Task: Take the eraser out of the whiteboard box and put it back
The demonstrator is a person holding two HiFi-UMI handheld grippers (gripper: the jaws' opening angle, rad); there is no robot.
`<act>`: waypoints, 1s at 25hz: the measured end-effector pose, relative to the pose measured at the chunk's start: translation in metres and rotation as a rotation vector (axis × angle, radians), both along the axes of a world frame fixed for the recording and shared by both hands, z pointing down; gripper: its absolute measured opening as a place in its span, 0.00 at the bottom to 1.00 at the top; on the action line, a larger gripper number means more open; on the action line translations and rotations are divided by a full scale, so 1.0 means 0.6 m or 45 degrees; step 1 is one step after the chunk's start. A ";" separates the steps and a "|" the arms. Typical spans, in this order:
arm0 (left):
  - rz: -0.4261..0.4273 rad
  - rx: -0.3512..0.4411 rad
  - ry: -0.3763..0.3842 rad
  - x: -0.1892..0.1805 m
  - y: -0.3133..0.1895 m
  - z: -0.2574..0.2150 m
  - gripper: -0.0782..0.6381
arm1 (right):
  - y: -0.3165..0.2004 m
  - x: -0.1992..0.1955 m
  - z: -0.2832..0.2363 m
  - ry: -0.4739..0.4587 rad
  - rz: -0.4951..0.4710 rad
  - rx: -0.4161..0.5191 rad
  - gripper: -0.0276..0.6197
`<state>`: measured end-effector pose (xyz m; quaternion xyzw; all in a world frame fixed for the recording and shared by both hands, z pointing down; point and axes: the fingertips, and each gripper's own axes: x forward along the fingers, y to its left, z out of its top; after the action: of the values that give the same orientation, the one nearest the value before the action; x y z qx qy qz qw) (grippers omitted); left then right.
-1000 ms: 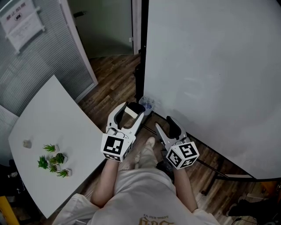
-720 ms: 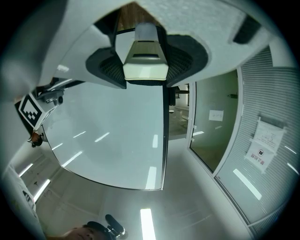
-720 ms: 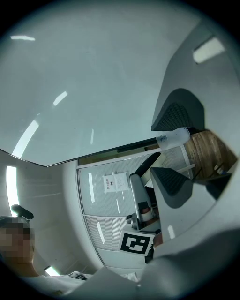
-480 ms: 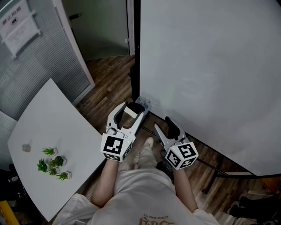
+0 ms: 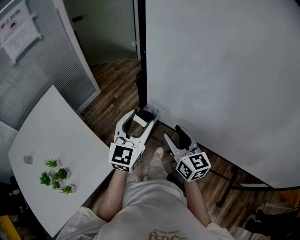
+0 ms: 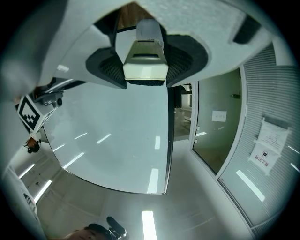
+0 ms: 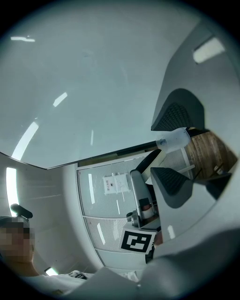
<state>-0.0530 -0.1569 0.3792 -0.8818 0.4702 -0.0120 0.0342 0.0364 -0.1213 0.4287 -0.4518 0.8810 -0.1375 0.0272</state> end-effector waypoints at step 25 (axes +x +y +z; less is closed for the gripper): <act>0.027 -0.045 -0.010 0.007 -0.045 0.027 0.48 | -0.038 -0.003 0.019 0.017 -0.005 -0.041 0.41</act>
<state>-0.0486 -0.1838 0.3953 -0.8872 0.4603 -0.0234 0.0207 0.0345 -0.1439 0.4402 -0.4514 0.8797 -0.1487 0.0135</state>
